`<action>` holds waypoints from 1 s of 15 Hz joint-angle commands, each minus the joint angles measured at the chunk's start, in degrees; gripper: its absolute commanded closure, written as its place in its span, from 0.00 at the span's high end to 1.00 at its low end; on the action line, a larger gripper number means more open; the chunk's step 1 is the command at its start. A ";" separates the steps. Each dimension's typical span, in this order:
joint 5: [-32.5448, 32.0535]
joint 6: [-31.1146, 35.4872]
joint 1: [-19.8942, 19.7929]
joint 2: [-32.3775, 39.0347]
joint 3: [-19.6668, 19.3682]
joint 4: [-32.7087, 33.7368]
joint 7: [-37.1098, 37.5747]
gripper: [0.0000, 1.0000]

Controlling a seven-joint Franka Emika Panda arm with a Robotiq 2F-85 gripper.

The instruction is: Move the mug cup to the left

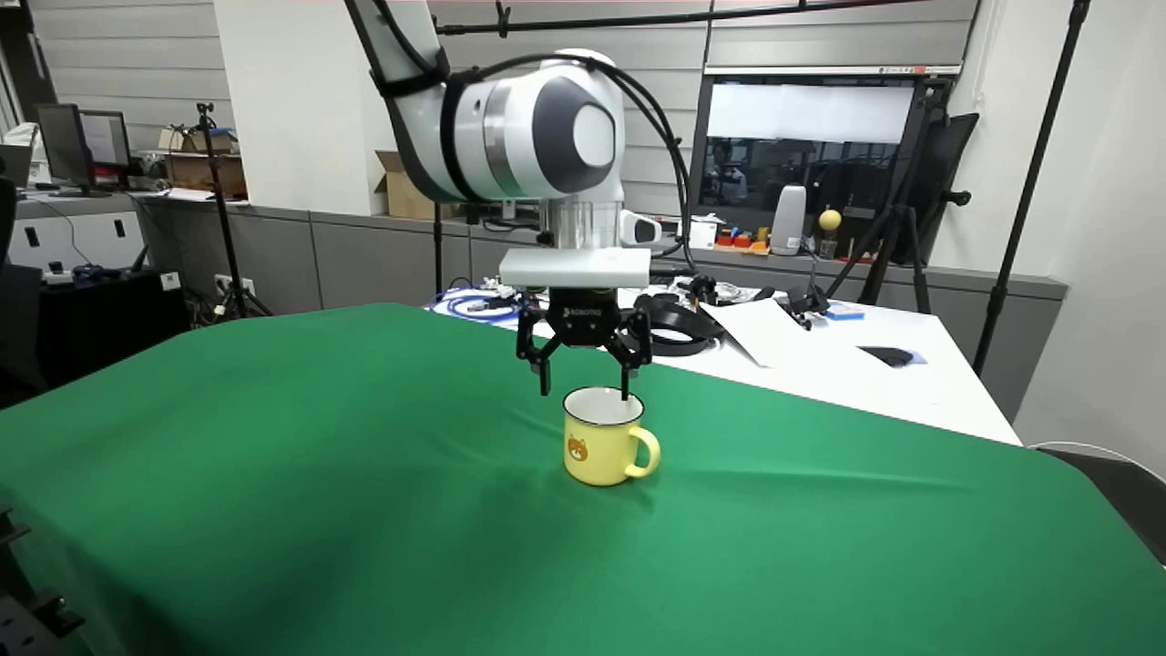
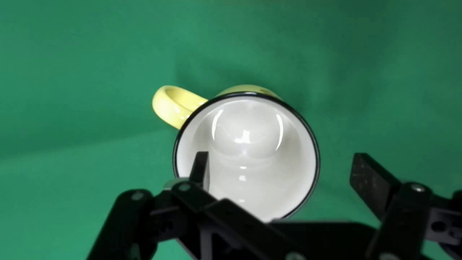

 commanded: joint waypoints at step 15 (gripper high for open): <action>-1.98 -4.29 0.64 5.55 1.25 7.97 -1.27 0.00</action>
